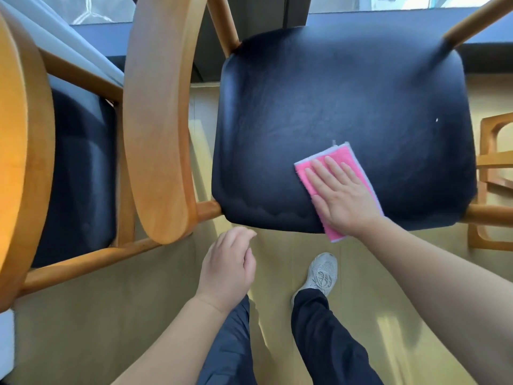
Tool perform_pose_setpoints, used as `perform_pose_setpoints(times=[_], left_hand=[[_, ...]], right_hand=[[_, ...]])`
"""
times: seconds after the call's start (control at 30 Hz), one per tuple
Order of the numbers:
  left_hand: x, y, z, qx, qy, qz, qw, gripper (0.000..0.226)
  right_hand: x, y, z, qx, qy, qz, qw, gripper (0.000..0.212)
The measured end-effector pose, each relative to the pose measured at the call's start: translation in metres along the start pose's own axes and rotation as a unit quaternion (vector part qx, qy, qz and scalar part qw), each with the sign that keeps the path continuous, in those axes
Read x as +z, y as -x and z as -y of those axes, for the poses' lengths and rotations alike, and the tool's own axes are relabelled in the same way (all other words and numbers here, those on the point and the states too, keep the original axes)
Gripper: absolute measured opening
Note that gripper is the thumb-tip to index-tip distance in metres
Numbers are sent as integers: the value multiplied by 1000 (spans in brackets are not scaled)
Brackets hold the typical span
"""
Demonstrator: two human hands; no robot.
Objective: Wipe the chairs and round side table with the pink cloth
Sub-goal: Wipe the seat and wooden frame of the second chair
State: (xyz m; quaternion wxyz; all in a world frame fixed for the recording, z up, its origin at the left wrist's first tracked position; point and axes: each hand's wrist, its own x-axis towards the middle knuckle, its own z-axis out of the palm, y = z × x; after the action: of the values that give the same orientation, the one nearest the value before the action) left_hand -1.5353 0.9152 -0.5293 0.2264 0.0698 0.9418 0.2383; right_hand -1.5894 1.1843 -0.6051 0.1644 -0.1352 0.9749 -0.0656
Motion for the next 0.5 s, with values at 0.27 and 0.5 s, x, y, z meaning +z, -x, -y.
perform_pose_setpoints(times=[0.27,0.5], left_hand=[[-25,7,-47,41,19,-24,999,30],[-105,35,-128,58,58,-42,996,33]], right_hand=[[-58,17,-34,120,17,-10,993,41],[-213,76,27,123,-225,-40,966,24]])
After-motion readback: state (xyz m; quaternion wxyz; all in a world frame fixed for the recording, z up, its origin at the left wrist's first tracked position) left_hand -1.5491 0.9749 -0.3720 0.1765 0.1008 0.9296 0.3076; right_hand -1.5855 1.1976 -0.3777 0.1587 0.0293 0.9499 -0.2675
